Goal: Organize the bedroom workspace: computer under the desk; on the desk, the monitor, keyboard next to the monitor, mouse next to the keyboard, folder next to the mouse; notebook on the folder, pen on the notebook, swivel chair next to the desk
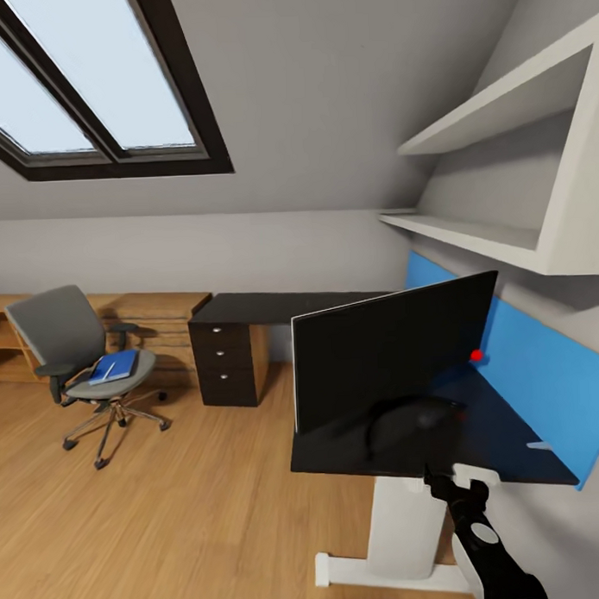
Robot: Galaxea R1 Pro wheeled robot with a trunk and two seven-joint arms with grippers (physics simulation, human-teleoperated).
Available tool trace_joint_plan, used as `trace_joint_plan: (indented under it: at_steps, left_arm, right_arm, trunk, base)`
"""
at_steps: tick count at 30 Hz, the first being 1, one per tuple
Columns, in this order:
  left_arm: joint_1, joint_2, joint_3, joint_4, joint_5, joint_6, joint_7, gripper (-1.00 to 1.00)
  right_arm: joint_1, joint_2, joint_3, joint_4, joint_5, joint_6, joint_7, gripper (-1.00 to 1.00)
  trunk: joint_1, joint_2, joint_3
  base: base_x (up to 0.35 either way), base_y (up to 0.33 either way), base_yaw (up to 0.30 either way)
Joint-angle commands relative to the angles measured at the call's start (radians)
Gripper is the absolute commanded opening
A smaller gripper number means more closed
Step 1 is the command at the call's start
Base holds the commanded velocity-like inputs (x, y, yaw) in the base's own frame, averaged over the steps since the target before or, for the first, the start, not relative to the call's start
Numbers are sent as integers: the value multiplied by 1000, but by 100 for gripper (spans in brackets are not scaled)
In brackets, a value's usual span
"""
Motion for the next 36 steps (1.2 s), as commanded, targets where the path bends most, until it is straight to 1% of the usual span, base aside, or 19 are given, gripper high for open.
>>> trace_joint_plan:
  at_steps: [1, 6, 9, 17, 22, 25, 28, 31, 36]
  left_arm:
    - [-1, 1, -5, 0, 11, -6, 6, 100]
    - [-1, 2, -5, 0, 11, -6, 6, 100]
    - [-1, 2, -5, 0, 11, -7, 7, 100]
    - [-1, 3, -3, 0, 12, -9, 8, 100]
    - [-1, 3, -1, 0, 12, -9, 8, 100]
    - [-1, 3, 3, 0, 14, -9, 9, 100]
    - [-1, 4, 3, 0, 15, -9, 10, 100]
    - [-1, 4, 4, 0, 15, -9, 11, 100]
    - [-1, 4, 5, 0, 15, -9, 10, 100]
  right_arm:
    - [-1, 0, 8, 4, 11, -11, 8, 100]
    - [-1, 0, 41, 20, 12, -17, 22, 100]
    - [-1, 0, 48, 27, 12, -19, 24, 100]
    - [-1, 1, 55, 34, 12, -24, 25, 100]
    - [-2, -2, 56, 93, 12, -16, 25, 100]
    - [-7, -3, 56, 160, 13, 4, 25, 100]
    - [-10, -4, 56, 197, 13, 20, 25, 100]
    - [-11, -5, 56, 214, 13, 27, 25, 100]
    - [-13, -5, 56, 222, 13, 72, 24, 100]
  trunk:
    - [0, -1, -1]
    - [0, -1, -1]
    - [0, -1, -1]
    - [0, -1, -1]
    - [0, -1, -1]
    - [0, -1, -1]
    - [0, -1, -1]
    - [0, -1, -1]
    - [0, -1, -1]
  base:
    - [247, -204, 0]
    - [248, -204, 0]
    - [248, -205, 0]
    - [276, -144, 0]
    - [257, -15, 0]
    - [64, -3, 0]
    - [19, -1, 0]
    - [6, 0, 0]
    - [1, 0, 0]
